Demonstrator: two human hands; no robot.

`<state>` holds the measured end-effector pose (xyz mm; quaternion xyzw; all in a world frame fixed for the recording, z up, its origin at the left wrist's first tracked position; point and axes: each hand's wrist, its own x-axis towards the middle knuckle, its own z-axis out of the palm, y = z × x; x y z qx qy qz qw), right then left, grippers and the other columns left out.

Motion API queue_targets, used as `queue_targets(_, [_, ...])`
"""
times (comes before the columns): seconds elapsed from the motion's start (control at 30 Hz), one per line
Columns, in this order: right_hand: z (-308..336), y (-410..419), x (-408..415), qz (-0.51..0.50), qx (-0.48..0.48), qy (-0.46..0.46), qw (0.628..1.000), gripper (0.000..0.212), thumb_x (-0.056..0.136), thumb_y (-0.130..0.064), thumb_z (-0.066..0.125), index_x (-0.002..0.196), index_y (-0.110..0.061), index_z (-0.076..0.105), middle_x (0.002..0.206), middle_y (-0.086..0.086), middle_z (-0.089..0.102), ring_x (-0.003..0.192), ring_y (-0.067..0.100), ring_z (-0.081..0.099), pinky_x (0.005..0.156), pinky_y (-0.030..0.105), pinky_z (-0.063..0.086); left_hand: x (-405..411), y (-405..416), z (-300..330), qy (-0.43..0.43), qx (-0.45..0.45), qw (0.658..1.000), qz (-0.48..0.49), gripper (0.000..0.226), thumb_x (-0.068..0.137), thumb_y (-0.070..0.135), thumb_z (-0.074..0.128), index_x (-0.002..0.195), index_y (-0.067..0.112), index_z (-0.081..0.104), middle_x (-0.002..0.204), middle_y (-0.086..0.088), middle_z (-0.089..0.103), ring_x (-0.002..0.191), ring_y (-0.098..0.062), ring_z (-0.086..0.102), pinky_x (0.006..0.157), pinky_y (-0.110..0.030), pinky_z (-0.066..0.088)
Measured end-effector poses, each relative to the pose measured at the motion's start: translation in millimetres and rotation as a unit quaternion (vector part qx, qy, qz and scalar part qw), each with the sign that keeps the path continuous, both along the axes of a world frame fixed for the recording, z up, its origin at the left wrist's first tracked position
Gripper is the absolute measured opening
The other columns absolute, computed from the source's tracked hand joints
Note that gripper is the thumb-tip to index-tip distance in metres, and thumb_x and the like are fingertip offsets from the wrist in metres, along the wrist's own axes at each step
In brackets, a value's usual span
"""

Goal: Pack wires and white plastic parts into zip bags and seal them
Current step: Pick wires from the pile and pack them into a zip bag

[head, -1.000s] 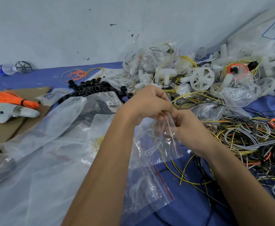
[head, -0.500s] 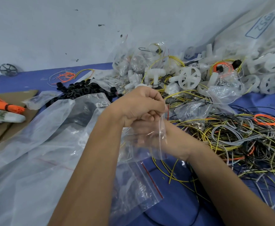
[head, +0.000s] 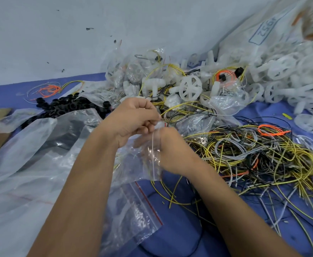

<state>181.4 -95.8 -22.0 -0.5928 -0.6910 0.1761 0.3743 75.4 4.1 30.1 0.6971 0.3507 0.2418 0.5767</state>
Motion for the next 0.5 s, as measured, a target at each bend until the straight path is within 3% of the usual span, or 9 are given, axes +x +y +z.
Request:
queue_targets(0.07, [6.7, -3.1, 10.3, -0.045, 0.011, -0.024, 0.999, 0.015, 0.086, 0.001, 0.068, 0.091, -0.005, 0.081, 0.086, 0.009, 0.077, 0.08, 0.023, 0.07, 0.075, 0.04, 0.055, 1.4, 2.3, -0.7, 0.006, 0.02, 1.0, 0.02, 0.016, 0.088, -0.002, 0.068, 0.076, 0.009, 0.063, 0.06, -0.002, 0.063, 0.045, -0.009, 0.055, 0.041, -0.016, 0.041])
queue_targets(0.17, [18.3, -12.3, 31.0, -0.109, -0.001, -0.022, 0.994, 0.013, 0.088, -0.002, 0.065, 0.087, -0.006, 0.077, 0.078, 0.007, 0.073, 0.071, 0.021, 0.069, 0.071, 0.042, 0.057, 6.1, 4.5, -5.6, 0.032, 0.046, 0.998, 0.032, 0.017, 0.089, 0.004, 0.07, 0.076, 0.011, 0.062, 0.056, 0.001, 0.062, 0.044, -0.009, 0.052, 0.039, -0.018, 0.039])
queue_targets(0.27, [27.7, -25.9, 61.8, -0.221, 0.023, -0.082, 0.972, 0.012, 0.088, -0.009, 0.069, 0.09, -0.014, 0.079, 0.079, 0.0, 0.072, 0.071, 0.016, 0.065, 0.074, 0.039, 0.057, 15.0, 1.4, -16.2, 0.066, 0.057, 0.996, 0.023, 0.019, 0.09, 0.007, 0.071, 0.075, 0.012, 0.061, 0.053, 0.002, 0.061, 0.042, -0.009, 0.052, 0.039, -0.018, 0.039])
queue_targets(0.37, [34.3, -40.5, 95.6, -0.338, 0.033, -0.138, 0.93, 0.018, 0.089, -0.011, 0.066, 0.097, -0.02, 0.079, 0.092, 0.0, 0.076, 0.083, 0.02, 0.069, 0.078, 0.039, 0.059, 29.1, -6.8, -29.6, 0.071, 0.049, 0.996, -0.002, 0.017, 0.092, 0.007, 0.07, 0.078, 0.01, 0.061, 0.054, 0.002, 0.061, 0.043, -0.009, 0.051, 0.039, -0.018, 0.039])
queue_targets(0.5, [34.4, -52.2, 129.7, -0.364, -0.165, -0.235, 0.886, 0.036, 0.084, -0.004, 0.067, 0.112, -0.024, 0.077, 0.111, 0.009, 0.074, 0.102, 0.029, 0.067, 0.087, 0.039, 0.058, 47.6, -18.4, -52.0, 0.095, 0.055, 0.994, -0.025, 0.019, 0.093, 0.01, 0.071, 0.077, 0.011, 0.06, 0.055, 0.002, 0.062, 0.044, -0.01, 0.053, 0.041, -0.019, 0.04])
